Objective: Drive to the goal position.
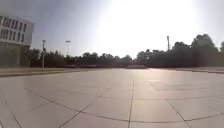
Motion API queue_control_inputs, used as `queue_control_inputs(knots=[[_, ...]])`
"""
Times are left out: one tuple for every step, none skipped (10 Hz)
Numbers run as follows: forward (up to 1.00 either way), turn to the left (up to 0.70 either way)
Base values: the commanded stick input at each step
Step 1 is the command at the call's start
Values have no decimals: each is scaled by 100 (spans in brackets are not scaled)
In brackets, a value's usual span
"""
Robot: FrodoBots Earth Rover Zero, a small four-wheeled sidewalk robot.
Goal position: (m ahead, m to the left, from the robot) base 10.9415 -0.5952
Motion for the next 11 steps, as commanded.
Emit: queue_control_inputs(knots=[[7, -1], [7, -1], [7, -1], [7, -1], [7, -1], [7, 0], [7, 0], [7, -1], [7, -1], [7, -1], [7, 0]])
